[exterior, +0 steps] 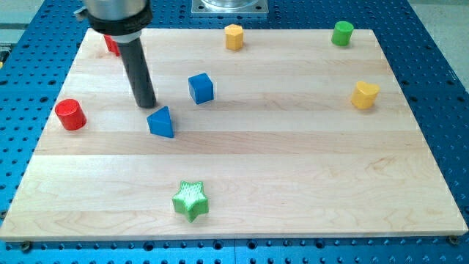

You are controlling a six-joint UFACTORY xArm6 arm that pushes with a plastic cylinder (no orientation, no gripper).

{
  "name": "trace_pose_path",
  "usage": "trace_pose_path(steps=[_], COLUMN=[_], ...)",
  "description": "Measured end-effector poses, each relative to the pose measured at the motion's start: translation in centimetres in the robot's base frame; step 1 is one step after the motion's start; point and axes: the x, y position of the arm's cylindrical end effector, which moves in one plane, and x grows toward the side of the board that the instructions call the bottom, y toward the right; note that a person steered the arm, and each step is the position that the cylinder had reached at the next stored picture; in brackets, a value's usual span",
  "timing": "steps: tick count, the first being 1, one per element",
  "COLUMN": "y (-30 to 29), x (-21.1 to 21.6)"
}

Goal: Place the arm between the red star and cube

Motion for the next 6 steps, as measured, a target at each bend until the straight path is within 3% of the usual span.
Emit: trace_pose_path(steps=[3, 6], y=[0.0, 0.0], x=[-6.5, -10.0])
